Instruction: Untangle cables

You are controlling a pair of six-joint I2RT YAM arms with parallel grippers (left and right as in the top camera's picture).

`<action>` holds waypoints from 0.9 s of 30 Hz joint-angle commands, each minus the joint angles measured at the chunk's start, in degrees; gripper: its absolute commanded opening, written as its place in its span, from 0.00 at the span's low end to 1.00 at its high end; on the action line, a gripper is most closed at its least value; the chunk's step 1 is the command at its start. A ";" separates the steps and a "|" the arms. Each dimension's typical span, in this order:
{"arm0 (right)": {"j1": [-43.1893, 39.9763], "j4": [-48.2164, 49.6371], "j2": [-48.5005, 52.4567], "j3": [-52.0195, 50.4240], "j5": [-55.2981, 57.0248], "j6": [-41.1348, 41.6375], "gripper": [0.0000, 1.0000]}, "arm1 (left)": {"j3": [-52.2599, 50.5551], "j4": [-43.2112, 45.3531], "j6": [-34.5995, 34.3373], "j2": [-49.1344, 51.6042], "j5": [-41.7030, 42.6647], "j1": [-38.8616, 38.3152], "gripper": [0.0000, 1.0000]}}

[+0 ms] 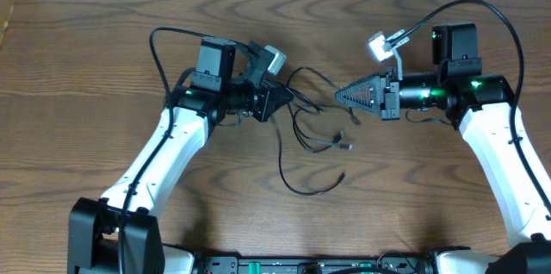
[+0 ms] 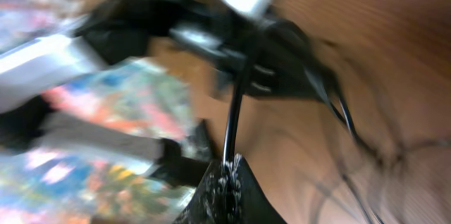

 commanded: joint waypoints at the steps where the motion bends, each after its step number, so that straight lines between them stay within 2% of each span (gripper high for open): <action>1: -0.26 -3.96 -0.79 1.09 22.27 0.11 0.01 | -0.50 -0.76 -3.10 -0.20 2.10 2.12 0.07; 6: -0.28 -9.27 -0.79 1.07 41.83 3.45 0.01 | -0.50 -1.79 -4.83 -0.20 4.70 3.21 0.07; 11: -0.28 -11.56 -0.68 0.81 62.18 15.63 0.01 | -0.50 -1.75 -7.43 -0.20 6.97 3.15 0.08; 18: -0.28 -9.16 0.31 -0.72 66.01 17.73 0.01 | -0.50 -1.77 -9.33 -0.20 8.26 1.38 0.08; 19: -0.28 -8.96 0.61 -0.74 66.07 18.03 0.04 | -0.50 -1.73 -9.33 -0.20 8.26 0.87 0.08; 20: -0.28 -8.90 1.09 -0.74 66.25 18.56 0.17 | -0.50 -1.55 -9.33 -0.20 8.26 0.24 0.07; 21: -0.28 -8.90 1.64 -0.74 66.27 19.06 0.37 | -0.50 -1.40 -9.33 -0.20 8.26 -0.33 0.08; 22: -0.28 -8.90 2.21 -0.74 66.25 19.34 0.66 | -0.50 -1.25 -9.35 -0.20 8.26 -1.05 0.08; 23: -0.28 -8.92 2.86 -0.74 66.23 19.43 0.89 | -0.50 -1.11 -9.35 -0.20 8.26 -1.64 0.07; 25: -0.28 -8.98 4.52 -0.74 66.23 19.43 0.99 | -0.50 -0.79 -9.35 -0.20 8.24 -2.99 0.08; 27: -0.28 -9.18 6.23 -0.74 66.18 19.43 0.99 | -0.50 -0.48 -9.35 -0.20 8.26 -3.85 0.08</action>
